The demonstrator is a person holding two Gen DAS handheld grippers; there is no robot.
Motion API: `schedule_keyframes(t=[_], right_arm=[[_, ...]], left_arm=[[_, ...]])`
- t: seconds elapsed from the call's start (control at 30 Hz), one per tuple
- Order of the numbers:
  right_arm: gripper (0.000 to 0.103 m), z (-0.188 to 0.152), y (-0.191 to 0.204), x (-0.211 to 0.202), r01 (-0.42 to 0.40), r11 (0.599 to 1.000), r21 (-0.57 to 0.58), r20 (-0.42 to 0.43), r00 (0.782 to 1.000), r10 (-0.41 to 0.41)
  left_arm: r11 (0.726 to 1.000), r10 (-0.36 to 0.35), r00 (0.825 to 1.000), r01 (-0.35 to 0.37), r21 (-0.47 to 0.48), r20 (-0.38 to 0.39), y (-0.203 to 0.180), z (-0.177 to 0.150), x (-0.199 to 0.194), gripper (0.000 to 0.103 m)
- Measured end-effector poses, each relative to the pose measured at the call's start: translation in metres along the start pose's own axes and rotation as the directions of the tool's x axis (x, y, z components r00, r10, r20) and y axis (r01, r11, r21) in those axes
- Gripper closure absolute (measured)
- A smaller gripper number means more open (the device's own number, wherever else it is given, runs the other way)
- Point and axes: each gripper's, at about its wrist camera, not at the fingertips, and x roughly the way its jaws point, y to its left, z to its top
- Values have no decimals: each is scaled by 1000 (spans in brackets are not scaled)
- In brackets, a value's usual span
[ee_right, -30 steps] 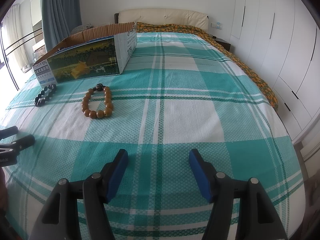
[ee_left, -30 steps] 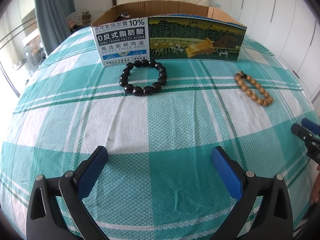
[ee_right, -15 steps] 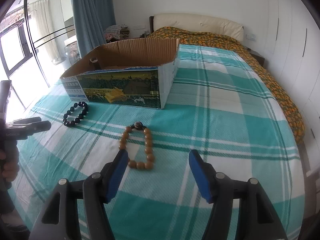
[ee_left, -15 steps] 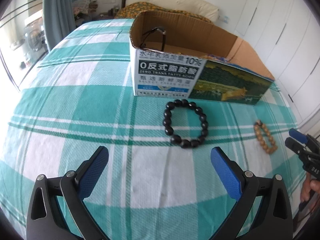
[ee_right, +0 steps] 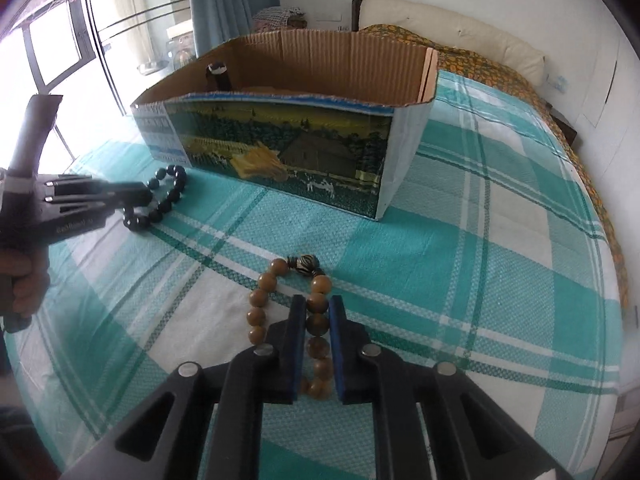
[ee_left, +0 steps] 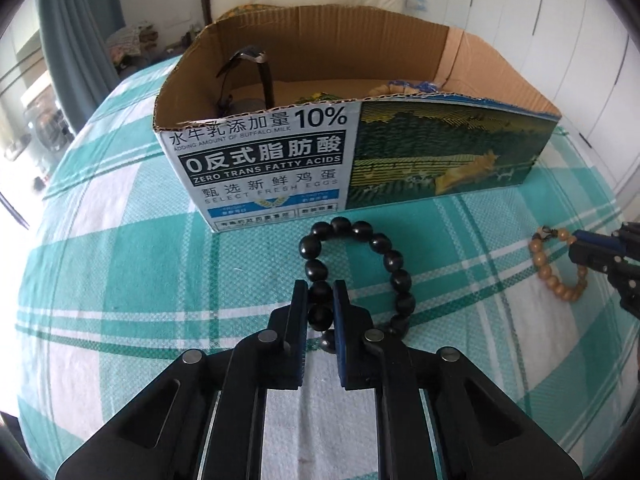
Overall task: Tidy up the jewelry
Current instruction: 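Grasp the black bead bracelet with the left tool while the right tool grasps the wooden bead bracelet, then carry the black and wooden bracelets into the box and open both tools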
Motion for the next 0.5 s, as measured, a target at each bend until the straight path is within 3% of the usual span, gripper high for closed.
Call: schedule_keyframes(t=[0.2,0.5], right_arm=[[91,26,1,-62,-45,998,31,82,996,43],[91,105,11,-121,-102,995,-13,198,975,103]], left_arm=[[989,-135,989,138,-53,55,0,18,-60,93],[985,-171,966,171,15,192,5,92,-153,93]])
